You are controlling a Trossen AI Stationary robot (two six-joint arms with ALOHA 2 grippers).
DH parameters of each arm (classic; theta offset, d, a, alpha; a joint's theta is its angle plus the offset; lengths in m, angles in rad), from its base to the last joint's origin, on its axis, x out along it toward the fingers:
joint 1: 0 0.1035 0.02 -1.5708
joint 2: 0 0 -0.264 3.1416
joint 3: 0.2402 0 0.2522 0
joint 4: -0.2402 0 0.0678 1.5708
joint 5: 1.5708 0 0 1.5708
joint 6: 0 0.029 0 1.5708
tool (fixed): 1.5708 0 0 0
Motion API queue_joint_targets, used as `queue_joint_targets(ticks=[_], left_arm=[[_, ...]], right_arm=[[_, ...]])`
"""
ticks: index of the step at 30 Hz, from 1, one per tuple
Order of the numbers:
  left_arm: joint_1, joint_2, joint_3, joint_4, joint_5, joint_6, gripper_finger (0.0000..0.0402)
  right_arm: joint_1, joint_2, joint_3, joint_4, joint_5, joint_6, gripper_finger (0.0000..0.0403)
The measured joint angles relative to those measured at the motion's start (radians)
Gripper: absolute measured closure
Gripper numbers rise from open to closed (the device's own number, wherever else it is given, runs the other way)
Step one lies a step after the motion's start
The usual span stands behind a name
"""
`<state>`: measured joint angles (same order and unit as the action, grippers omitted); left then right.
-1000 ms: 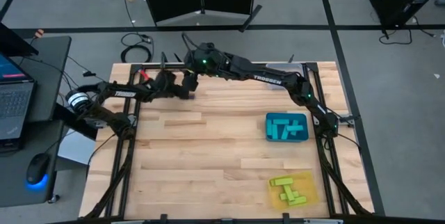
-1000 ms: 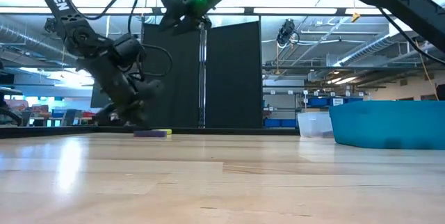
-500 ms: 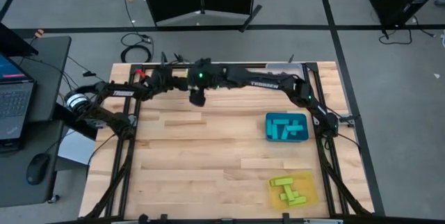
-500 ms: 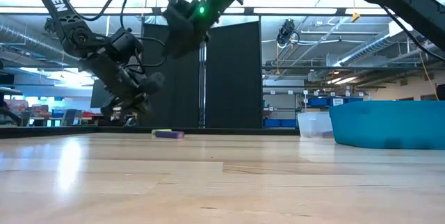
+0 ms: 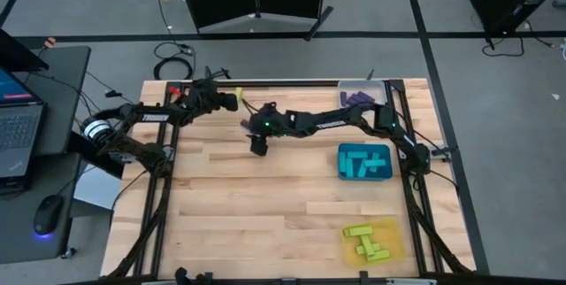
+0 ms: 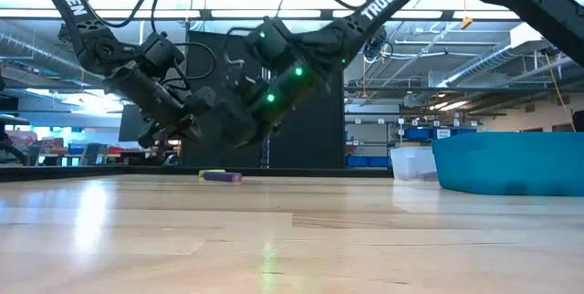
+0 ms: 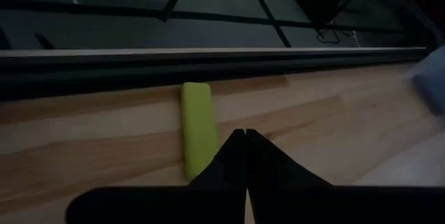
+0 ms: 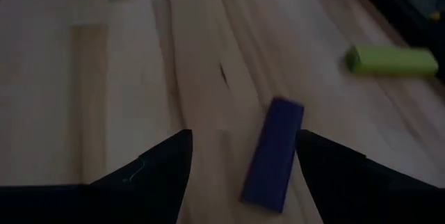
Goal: Sort blocks
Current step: Put the purple block into the transparent bin
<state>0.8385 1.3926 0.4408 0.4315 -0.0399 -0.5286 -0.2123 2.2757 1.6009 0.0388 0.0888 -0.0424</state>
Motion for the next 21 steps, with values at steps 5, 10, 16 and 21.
queue_joint_targets(ticks=[5, 10, 16, 21], left_arm=[[-0.001, 0.0, 0.0, 0.019, -0.007, 0.004, 0.0397], [-0.001, 0.0, 0.0, 0.047, -0.01, 0.004, 0.0396], [-0.002, 0.0, 0.0, 0.049, -0.01, 0.002, 0.0396], [-0.002, 0.0, 0.0, 0.047, -0.007, 0.003, 0.0396]], right_arm=[[-0.029, 0.0, -0.059, 0.021, 0.001, 0.052, 0.0135], [-0.029, 0.01, -0.073, 0.091, 0.004, 0.037, 0.0133], [-0.017, 0.061, -0.068, 0.096, 0.02, 0.067, 0.0132], [-0.012, 0.092, -0.061, 0.135, 0.046, 0.101, 0.0134]])
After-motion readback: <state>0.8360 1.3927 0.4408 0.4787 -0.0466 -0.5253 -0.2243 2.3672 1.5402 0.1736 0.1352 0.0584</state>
